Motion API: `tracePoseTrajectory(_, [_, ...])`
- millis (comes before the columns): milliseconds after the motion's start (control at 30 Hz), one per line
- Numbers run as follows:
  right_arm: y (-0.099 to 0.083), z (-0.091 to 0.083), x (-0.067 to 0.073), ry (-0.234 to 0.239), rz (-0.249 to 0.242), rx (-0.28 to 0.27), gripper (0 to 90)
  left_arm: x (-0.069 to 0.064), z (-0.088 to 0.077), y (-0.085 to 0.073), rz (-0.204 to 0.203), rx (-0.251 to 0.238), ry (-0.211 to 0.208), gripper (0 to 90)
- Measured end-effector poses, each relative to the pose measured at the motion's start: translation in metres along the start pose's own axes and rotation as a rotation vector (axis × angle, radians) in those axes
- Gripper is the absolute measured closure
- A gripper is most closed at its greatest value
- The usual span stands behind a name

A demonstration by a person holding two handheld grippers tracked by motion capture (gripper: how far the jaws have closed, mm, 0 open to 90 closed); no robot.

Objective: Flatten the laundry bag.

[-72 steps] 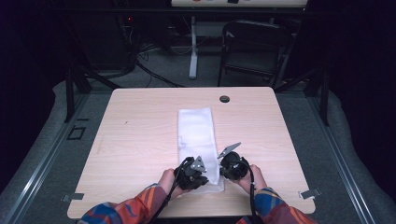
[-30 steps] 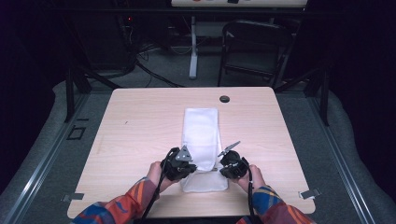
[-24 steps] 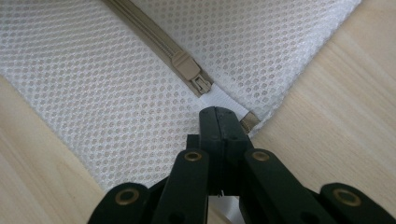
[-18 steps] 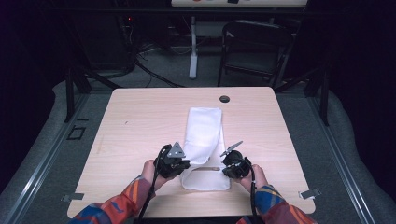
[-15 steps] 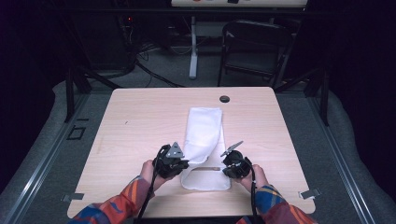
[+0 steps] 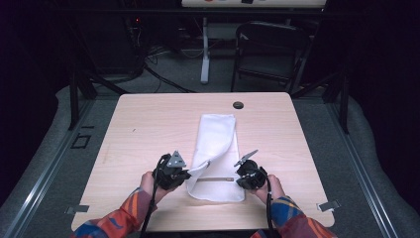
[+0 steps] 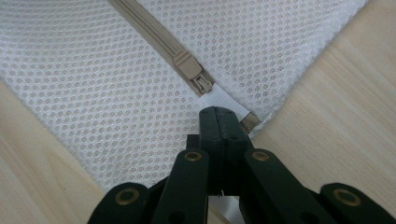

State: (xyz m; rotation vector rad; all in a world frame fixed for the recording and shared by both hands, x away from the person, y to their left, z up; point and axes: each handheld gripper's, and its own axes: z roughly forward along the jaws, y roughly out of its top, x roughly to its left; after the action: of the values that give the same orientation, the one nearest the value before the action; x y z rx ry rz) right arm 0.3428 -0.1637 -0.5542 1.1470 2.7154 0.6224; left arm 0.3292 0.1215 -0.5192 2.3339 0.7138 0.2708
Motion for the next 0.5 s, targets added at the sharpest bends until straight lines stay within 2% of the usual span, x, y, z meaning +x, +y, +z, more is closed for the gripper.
tracePoseTrajectory(500, [-0.001, -0.001, -0.001, -0.005, 0.01, 0.003, 90.0, 0.011, -0.006, -0.013, -0.047, 0.055, 0.024, 87.9])
